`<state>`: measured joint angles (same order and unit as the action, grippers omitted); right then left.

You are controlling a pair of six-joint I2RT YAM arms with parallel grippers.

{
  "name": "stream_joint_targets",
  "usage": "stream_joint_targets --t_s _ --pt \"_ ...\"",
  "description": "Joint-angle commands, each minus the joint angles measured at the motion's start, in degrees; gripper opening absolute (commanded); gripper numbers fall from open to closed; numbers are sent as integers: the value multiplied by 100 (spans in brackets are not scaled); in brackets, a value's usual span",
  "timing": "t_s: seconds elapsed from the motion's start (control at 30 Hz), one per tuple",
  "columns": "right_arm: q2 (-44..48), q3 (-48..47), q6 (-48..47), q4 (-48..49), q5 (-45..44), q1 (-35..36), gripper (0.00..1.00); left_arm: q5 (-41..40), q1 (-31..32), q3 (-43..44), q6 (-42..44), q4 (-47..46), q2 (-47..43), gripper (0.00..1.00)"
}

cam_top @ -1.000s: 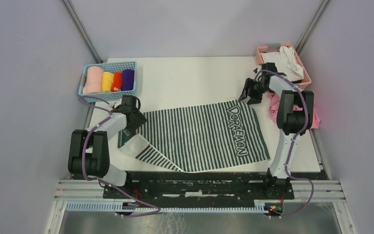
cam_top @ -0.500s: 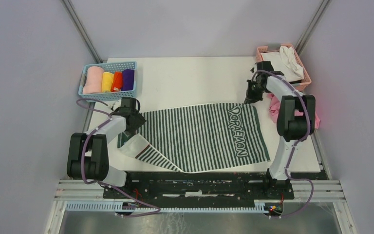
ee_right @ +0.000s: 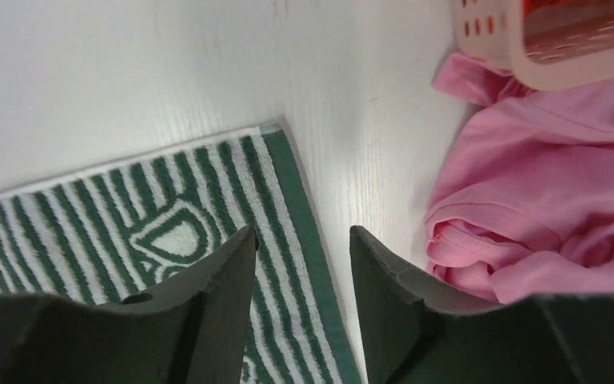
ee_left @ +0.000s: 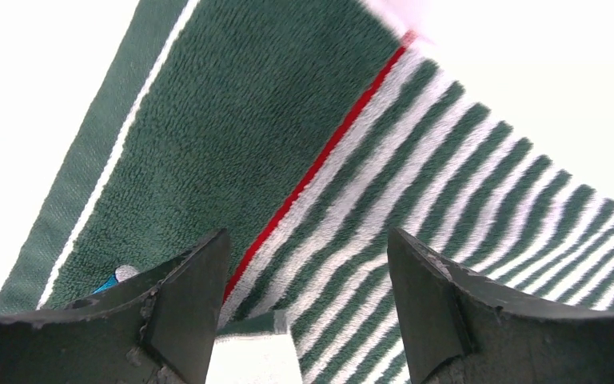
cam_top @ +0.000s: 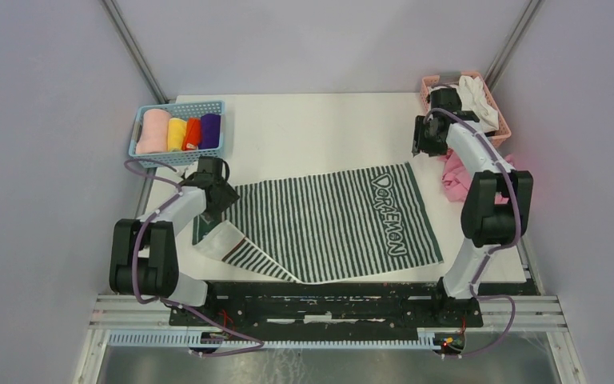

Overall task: Roll the towels
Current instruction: Flatten out the towel at the center of the board.

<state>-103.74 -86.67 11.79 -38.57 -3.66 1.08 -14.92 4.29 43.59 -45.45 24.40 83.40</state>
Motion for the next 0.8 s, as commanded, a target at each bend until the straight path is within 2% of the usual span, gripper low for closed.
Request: stream_joint_targets --t_s 0.0,0.37,0.53,0.77 --pt "-567 -652 -485 -586 141 6 54 -206 -24 658 311 332 -222 79" --pt "-1663 -1394 -1415 -826 665 6 50 -150 -477 1798 1654 1114 140 80" --pt "-2001 -1529 -1544 -818 816 6 50 -120 -684 1731 2067 1101 62 80" --pt "-2473 -1945 -1629 -985 982 7 49 82 -745 1591 2185 991 27 80"
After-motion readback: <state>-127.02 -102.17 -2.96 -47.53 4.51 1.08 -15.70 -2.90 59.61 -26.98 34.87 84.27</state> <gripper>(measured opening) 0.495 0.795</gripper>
